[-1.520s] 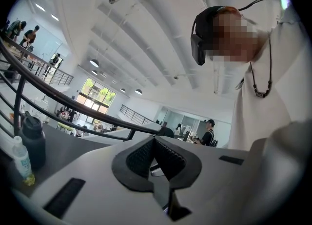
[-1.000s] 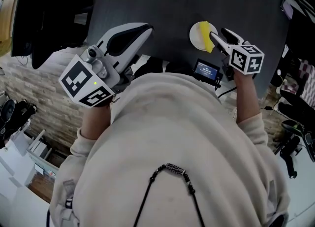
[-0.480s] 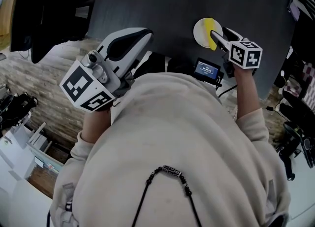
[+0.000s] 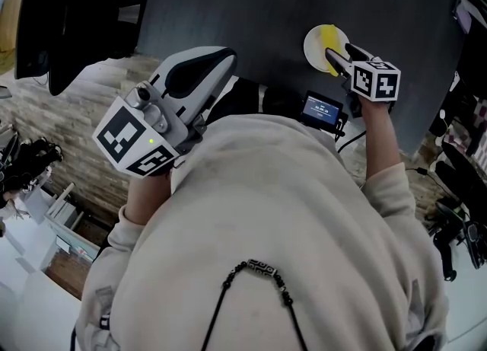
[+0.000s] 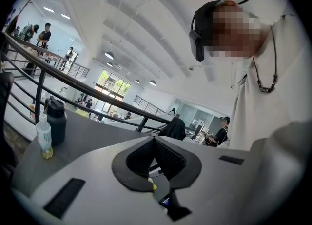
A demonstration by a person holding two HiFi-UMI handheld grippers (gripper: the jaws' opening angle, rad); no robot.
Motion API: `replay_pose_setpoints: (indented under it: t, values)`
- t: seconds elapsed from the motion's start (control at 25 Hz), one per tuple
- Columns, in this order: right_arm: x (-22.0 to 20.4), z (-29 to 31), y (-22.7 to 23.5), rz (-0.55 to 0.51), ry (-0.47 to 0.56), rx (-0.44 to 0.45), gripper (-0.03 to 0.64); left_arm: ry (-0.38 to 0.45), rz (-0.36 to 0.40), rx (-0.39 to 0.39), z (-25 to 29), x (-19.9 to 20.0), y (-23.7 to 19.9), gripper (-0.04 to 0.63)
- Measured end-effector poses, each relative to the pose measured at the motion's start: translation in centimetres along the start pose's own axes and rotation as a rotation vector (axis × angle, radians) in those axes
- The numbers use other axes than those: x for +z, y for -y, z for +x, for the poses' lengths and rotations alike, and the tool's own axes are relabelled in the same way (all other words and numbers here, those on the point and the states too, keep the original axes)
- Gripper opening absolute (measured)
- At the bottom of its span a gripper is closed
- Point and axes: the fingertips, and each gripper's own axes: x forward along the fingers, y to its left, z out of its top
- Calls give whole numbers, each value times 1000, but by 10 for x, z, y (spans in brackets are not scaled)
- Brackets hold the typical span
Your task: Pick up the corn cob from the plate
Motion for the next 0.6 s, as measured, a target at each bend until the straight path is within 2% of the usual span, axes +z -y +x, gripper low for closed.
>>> replay_pose_setpoints:
  t: [0.36,0.6]
  values:
    - [-13,22,27,37,-22,-27,284,-63,1,5,11,-15,6,-2]
    - [-26,31,33,37,-61,-39,293,-74,-4,-1,13,-18,6,-2]
